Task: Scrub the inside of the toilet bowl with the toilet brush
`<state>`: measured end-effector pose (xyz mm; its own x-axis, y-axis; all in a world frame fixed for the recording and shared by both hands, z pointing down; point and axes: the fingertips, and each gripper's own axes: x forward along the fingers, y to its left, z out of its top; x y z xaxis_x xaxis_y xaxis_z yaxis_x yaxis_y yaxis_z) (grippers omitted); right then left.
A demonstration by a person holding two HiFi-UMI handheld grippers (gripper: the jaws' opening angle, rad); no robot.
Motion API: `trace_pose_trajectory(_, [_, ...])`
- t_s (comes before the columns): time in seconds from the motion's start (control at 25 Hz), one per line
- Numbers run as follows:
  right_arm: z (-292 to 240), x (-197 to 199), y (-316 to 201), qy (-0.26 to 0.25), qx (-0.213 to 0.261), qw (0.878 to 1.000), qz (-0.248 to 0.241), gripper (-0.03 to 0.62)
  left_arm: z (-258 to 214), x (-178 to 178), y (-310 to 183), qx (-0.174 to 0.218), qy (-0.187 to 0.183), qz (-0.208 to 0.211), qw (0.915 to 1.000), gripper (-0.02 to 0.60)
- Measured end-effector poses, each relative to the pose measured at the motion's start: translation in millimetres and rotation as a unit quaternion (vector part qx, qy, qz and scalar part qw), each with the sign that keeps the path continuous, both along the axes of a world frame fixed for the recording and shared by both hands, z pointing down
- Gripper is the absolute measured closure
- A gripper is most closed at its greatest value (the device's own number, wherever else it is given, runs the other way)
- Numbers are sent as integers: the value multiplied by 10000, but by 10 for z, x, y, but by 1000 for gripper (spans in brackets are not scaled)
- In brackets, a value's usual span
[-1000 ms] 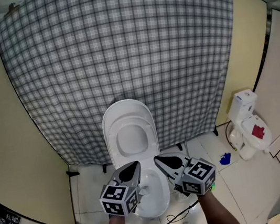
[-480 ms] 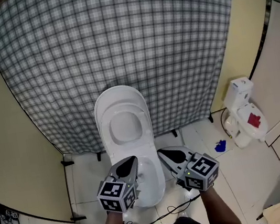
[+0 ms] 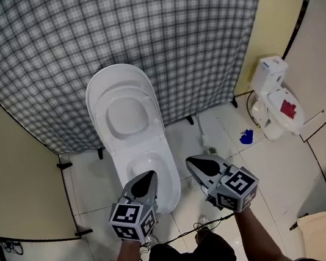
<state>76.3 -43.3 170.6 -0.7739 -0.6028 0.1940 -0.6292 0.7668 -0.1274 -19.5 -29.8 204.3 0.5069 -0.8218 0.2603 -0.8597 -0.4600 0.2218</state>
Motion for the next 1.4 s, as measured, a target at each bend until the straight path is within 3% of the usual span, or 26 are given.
trace_pose_trajectory(0.2, [368, 256, -62, 28, -266, 9994, 239, 568, 430, 136, 5, -347, 83, 33, 9994, 589])
trace_pose_trajectory(0.6, [1702, 799, -152, 410, -1007, 9916, 697, 568, 1583, 339, 131, -974, 76, 53, 9952, 589])
trace_pose_trajectory(1.0, [3314, 1416, -247, 941, -1750, 9684, 1508, 539, 2850, 620, 138, -1548, 273, 97, 9875, 589])
trace_pose_trajectory(1.08, [3601, 1492, -312, 1019, -1863, 9641, 1598, 458, 3016, 738, 77, -1546, 268, 173, 9875, 589])
trace_pose_trajectory(1.24, [4202, 1567, -391, 1337, -2119, 9542, 1637, 456, 3281, 892, -21, -1559, 169, 331, 9871, 589])
trace_pose_trajectory(1.32, [4507, 1629, -443, 1512, -2203, 9489, 1680, 372, 3376, 966, -53, -1562, 166, 388, 9868, 589])
trace_pose_trajectory(1.4, [4765, 1672, -515, 1686, -2245, 9447, 1696, 370, 3438, 1002, -86, -1550, 183, 401, 9869, 589])
